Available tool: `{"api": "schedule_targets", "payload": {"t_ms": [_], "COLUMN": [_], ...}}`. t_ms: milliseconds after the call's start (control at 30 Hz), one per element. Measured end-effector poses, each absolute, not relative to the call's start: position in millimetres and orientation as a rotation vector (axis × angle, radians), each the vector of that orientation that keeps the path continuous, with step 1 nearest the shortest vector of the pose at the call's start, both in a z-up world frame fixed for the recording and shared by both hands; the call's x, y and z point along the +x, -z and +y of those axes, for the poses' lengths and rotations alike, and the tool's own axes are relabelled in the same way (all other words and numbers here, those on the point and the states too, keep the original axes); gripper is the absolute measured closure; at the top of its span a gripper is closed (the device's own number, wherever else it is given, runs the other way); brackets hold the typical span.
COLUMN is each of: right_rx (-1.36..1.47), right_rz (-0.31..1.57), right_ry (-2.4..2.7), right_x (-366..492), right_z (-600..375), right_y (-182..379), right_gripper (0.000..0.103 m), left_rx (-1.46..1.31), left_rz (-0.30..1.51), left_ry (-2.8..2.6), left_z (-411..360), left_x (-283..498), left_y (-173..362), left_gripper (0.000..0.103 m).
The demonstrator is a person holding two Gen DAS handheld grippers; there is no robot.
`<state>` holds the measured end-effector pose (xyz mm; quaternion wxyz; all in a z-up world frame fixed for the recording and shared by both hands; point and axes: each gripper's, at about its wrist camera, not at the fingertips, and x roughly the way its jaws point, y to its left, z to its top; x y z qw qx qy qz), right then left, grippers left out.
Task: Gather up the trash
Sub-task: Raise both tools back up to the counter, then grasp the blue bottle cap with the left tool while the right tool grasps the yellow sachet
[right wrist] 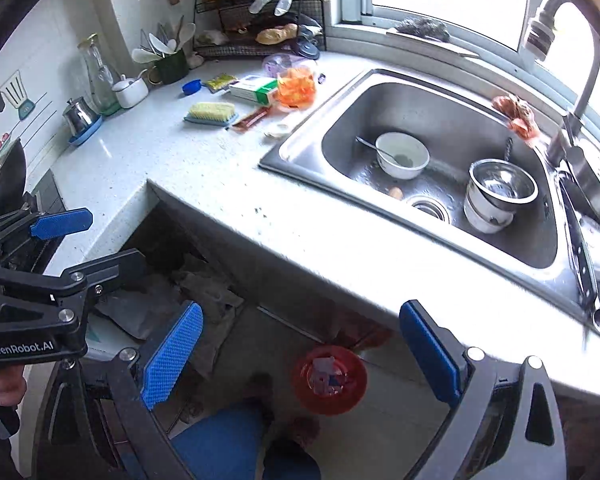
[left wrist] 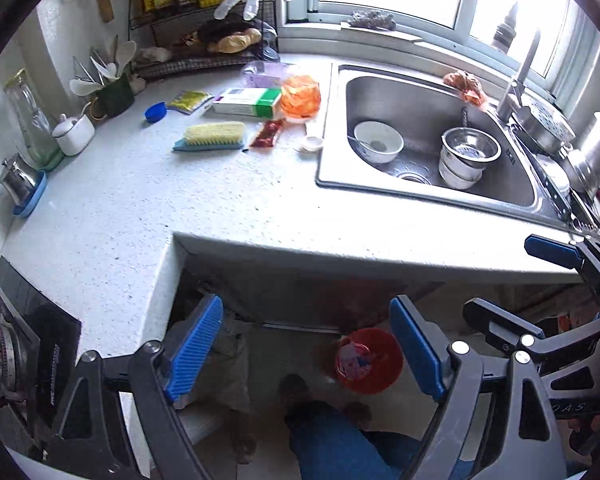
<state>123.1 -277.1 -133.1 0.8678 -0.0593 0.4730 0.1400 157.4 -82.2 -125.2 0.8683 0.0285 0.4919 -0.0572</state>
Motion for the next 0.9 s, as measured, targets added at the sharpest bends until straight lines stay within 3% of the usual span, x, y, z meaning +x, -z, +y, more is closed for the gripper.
{"api": "schedule_targets", "payload": {"t_ms": [300, 900], "right_rx": [-0.195, -0.248], "right_rz": [0.95, 1.035], "right_ry": [-0.37, -0.34], "right_x": [200, 400], "right_z": [-223, -112], "right_y": [118, 115], "right_gripper": [0.004, 0.004], "left_rx": [0.029, 0.012], "left_rz": [0.999, 1.074], "left_ry": [0.019, -0.001], "left_z": [-21, 118], "left_x": [224, 458], "left_y": [107, 117], "left_gripper": [0.019, 0.019]}}
